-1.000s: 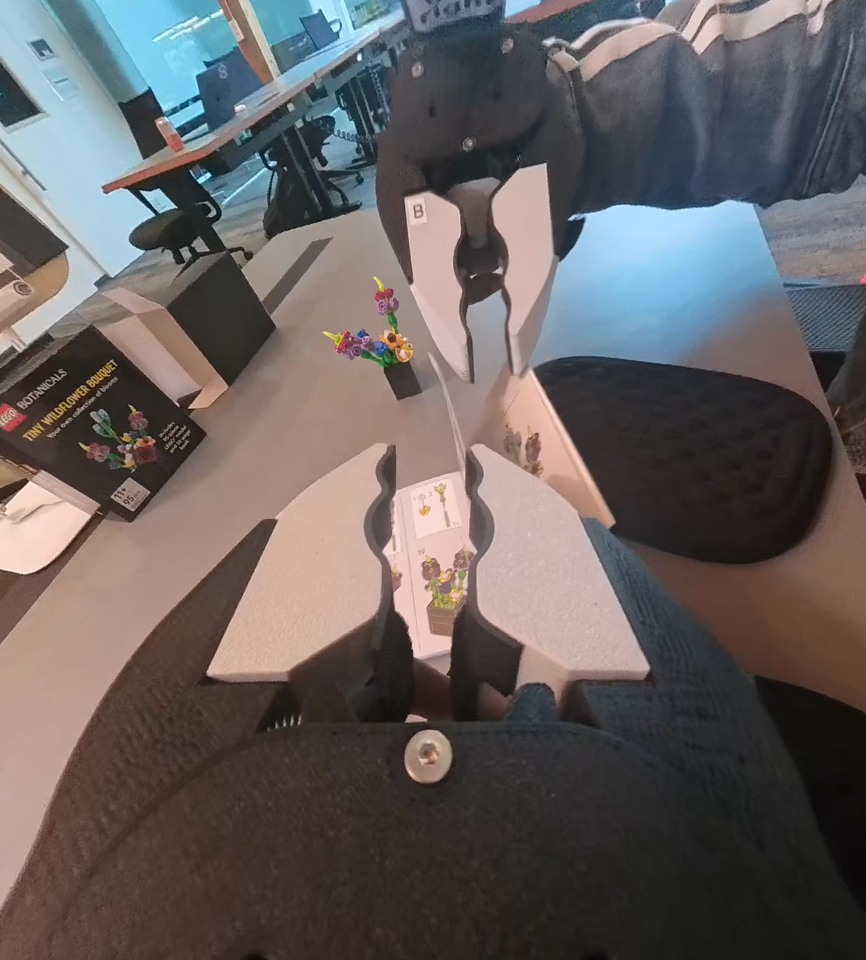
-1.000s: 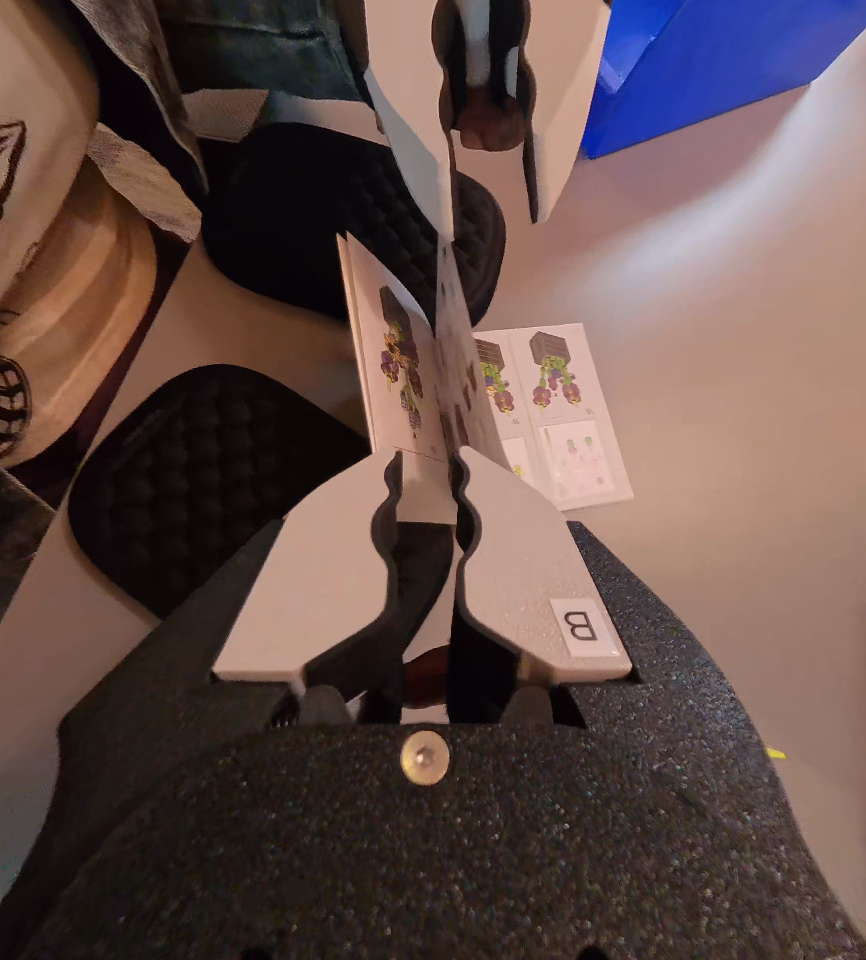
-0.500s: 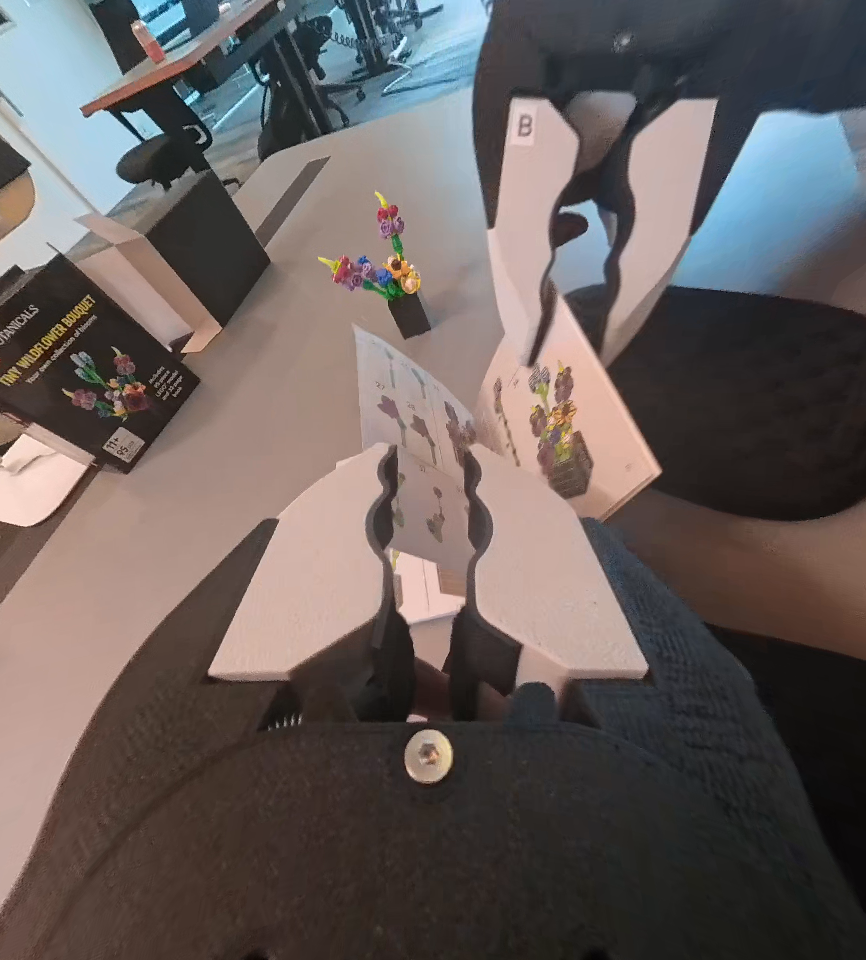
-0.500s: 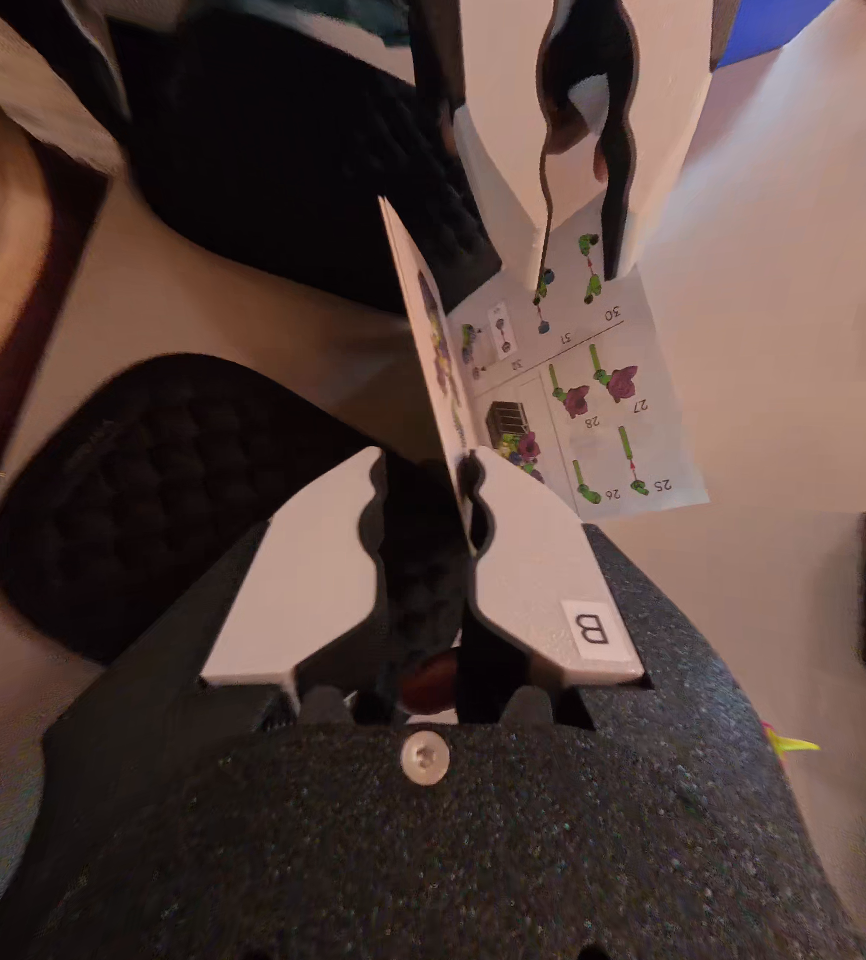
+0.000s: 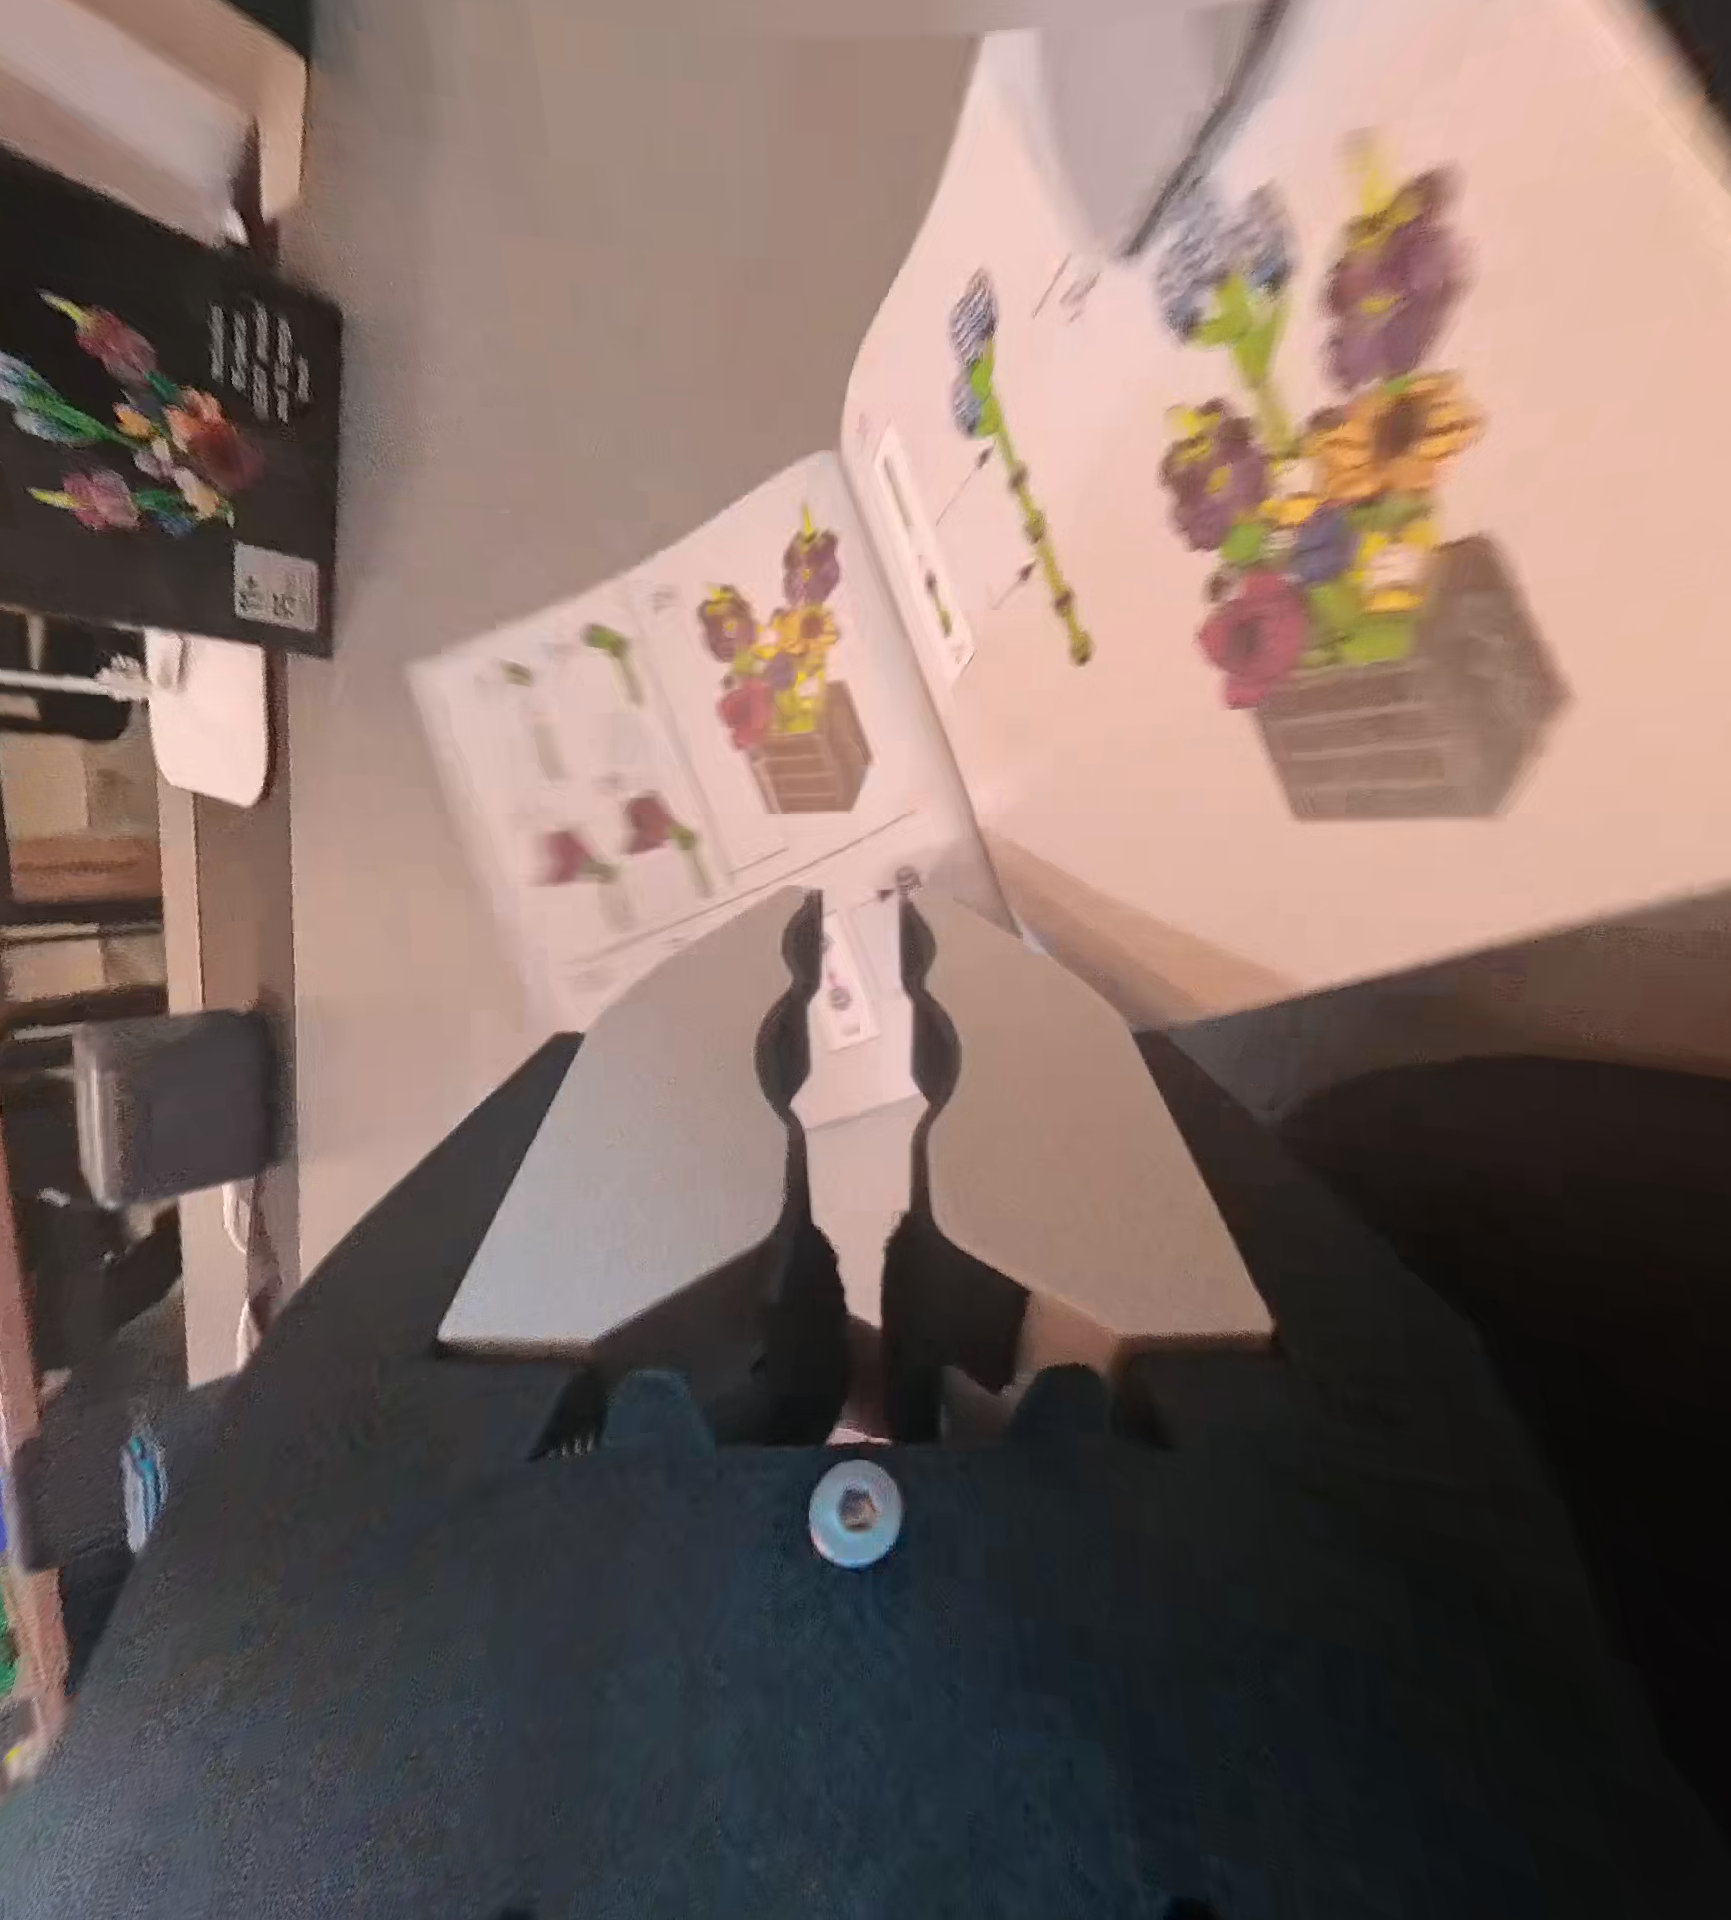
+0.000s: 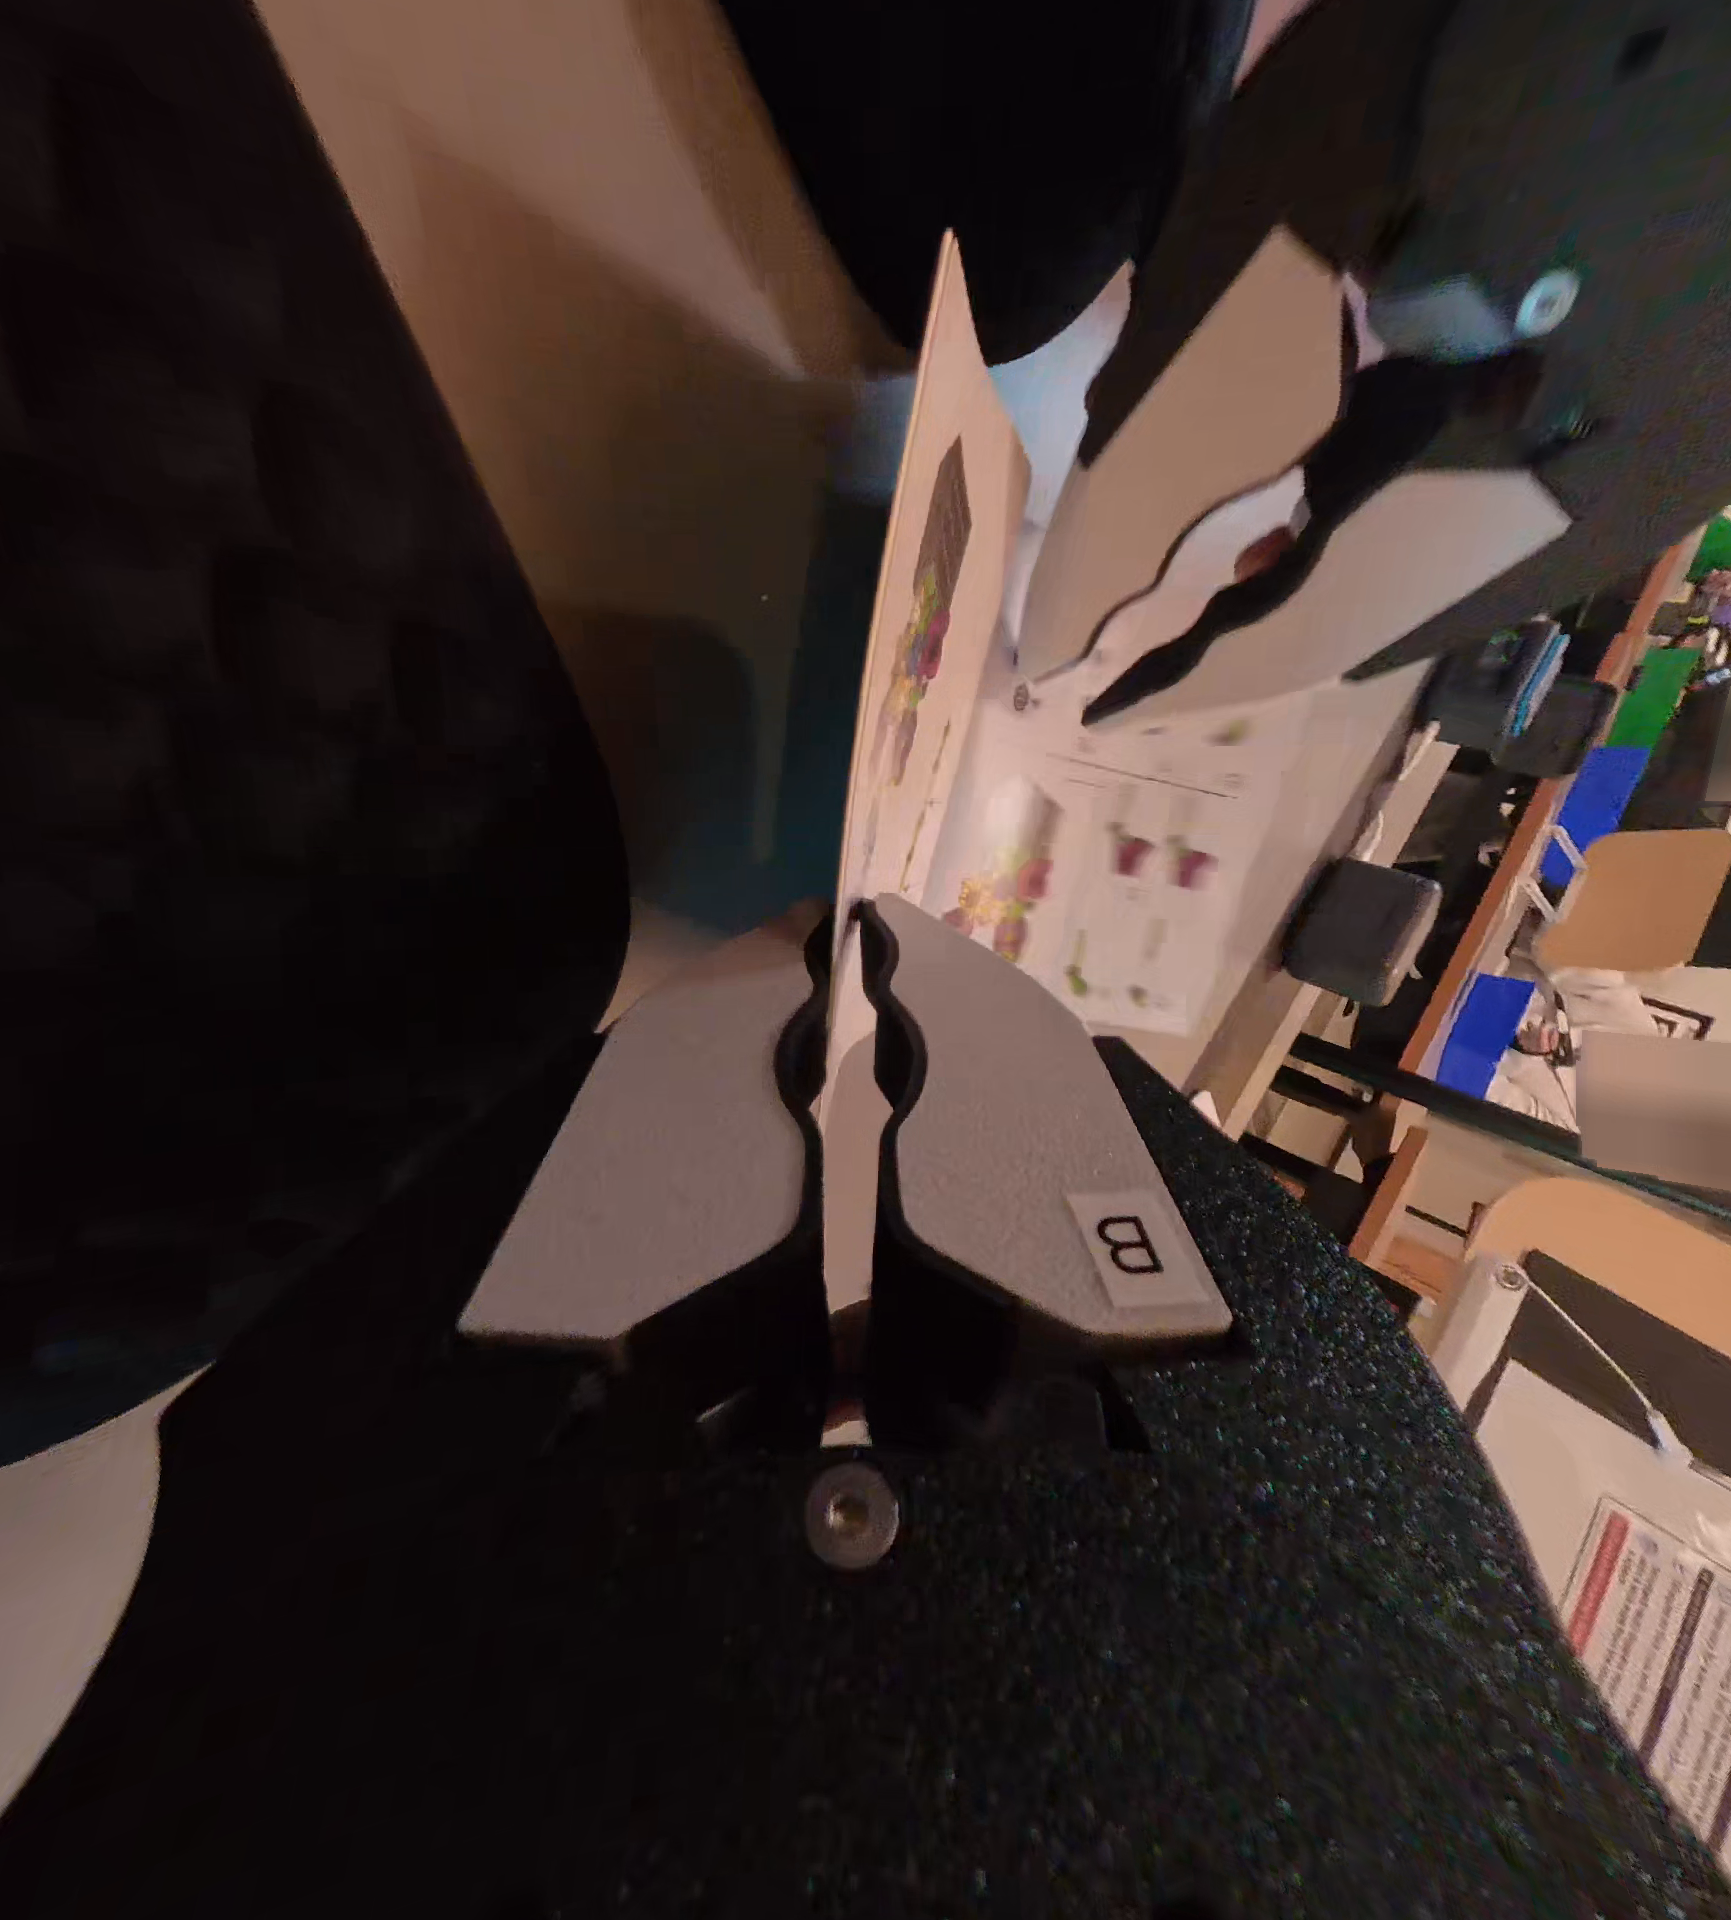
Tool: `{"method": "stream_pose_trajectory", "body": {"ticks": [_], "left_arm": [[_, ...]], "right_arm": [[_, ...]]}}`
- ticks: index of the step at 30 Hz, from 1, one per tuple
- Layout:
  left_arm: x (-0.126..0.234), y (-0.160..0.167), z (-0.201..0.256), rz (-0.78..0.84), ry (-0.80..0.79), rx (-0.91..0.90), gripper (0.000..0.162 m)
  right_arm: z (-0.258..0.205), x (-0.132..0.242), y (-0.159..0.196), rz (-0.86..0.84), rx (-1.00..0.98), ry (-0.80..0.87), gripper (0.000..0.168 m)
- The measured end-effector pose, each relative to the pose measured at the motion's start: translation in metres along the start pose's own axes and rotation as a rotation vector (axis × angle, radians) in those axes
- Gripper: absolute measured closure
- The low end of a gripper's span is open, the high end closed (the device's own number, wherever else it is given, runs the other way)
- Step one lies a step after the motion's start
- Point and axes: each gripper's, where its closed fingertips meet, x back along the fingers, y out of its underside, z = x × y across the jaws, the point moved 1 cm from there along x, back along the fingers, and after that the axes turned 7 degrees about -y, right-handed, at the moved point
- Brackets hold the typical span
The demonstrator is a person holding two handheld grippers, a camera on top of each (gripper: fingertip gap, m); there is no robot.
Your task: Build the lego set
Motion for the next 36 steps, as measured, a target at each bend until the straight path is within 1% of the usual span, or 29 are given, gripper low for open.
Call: {"method": "stream_pose_trajectory", "body": {"ticks": [2,4,6,7,10,12,14,15,17,18,19,20,21,22,23,25,26,29,32,34,36], "left_arm": [[-0.012,-0.001,-0.002,0.005,0.032,0.073,0.161],[-0.015,-0.002,-0.003,0.003,0.084,0.196,0.161],[-0.015,-0.002,-0.002,-0.011,0.122,0.278,0.161],[-0.015,-0.002,-0.002,-0.018,0.125,0.306,0.161],[-0.013,-0.001,0.0,-0.057,0.125,0.352,0.161],[-0.012,-0.001,0.001,-0.088,0.109,0.386,0.161],[-0.011,-0.001,0.002,-0.118,0.09,0.422,0.161],[-0.01,-0.001,0.003,-0.14,0.085,0.443,0.161],[-0.009,-0.002,0.005,-0.18,0.063,0.456,0.161],[-0.009,-0.003,0.005,-0.194,0.043,0.46,0.161],[-0.008,-0.003,0.006,-0.205,0.022,0.467,0.161],[-0.007,-0.004,0.007,-0.213,0.005,0.47,0.161],[-0.006,-0.005,0.008,-0.218,-0.01,0.473,0.161],[-0.005,-0.005,0.009,-0.226,-0.017,0.481,0.161],[-0.003,-0.005,0.011,-0.231,-0.018,0.486,0.161],[0.0,-0.004,0.014,-0.23,-0.007,0.511,0.161],[0.002,-0.003,0.015,-0.222,0.001,0.531,0.161],[0.005,-0.001,0.017,-0.201,0.054,0.598,0.161],[0.007,0.0,0.018,-0.18,0.119,0.628,0.161],[0.009,0.0,0.019,-0.154,0.173,0.635,0.16],[0.012,0.0,0.022,-0.109,0.254,0.636,0.161]], "right_arm": [[-0.003,-0.002,0.008,-0.025,-0.034,-0.006,0.161],[-0.008,-0.001,0.017,-0.032,-0.134,-0.006,0.155],[-0.013,0.001,0.022,-0.004,-0.268,0.006,0.153],[-0.016,0.003,0.024,0.013,-0.357,-0.009,0.151],[-0.022,0.01,0.021,0.09,-0.712,-0.105,0.137],[-0.014,0.024,0.021,0.134,-0.911,-0.106,0.127],[0.008,0.042,0.018,0.22,-1.124,-0.023,0.131],[0.025,0.054,0.012,0.301,-1.24,0.049,0.136],[0.063,0.083,-0.006,0.56,-1.455,0.236,0.149],[0.077,0.093,-0.017,0.69,-1.534,0.304,0.163],[0.084,0.094,-0.022,0.742,-1.603,0.345,0.168],[0.082,0.086,-0.019,0.699,-1.675,0.373,0.168],[0.073,0.071,-0.01,0.595,-1.749,0.388,0.168],[0.06,0.054,-0.002,0.499,-1.822,0.363,0.168],[0.048,0.038,-0.001,0.466,-1.888,0.299,0.168],[0.03,0.014,-0.008,0.46,-1.958,0.139,0.168],[0.018,0.004,-0.008,0.385,-1.955,0.084,0.168],[-0.011,-0.016,0.004,0.08,-1.813,0.032,0.168],[-0.012,-0.024,0.016,-0.102,-1.632,0.031,0.168],[-0.006,-0.03,0.027,-0.193,-1.52,0.037,0.168],[0.006,-0.038,0.039,-0.208,-1.442,0.046,0.168]]}}
